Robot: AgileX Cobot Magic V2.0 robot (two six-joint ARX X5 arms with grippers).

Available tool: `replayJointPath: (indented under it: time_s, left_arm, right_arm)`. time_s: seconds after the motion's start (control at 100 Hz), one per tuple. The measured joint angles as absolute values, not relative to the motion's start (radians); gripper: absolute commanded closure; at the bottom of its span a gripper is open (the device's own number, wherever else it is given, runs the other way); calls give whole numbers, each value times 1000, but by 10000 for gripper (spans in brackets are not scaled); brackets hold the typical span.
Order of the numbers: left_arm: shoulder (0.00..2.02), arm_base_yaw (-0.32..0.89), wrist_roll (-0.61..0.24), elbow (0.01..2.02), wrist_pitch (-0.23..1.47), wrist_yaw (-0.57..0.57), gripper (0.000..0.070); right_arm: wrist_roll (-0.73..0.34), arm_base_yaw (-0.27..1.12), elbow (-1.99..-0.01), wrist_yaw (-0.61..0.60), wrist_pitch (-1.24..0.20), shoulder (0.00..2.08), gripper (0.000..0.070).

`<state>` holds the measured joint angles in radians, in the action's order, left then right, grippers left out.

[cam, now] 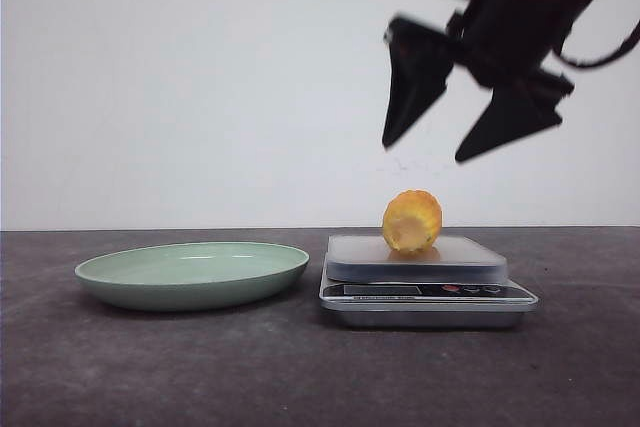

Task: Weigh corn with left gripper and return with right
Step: 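Lower the right gripper onto the corn on the scale and close it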

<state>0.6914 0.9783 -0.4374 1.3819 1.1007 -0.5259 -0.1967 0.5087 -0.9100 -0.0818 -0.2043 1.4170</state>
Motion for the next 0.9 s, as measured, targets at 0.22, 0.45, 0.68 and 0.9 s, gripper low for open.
replayJointPath:
  time_s: [0.22, 0.45, 0.68, 0.9]
  left_arm:
    - [692, 978, -439, 1382, 1119, -526, 311]
    - [692, 978, -438, 1382, 1143, -533, 311]
    - [692, 978, -438, 1382, 1171, -547, 311]
    - [692, 978, -437, 1382, 1171, -548, 311]
  right_arm:
    - [-231, 509, -910, -79, -181, 1515, 170]
    - [-268, 511, -910, -79, -169, 1532, 529]
    - [-299, 520, -910, -62, -155, 1532, 700]
    - [-319, 547, -910, -35, -142, 1522, 700]
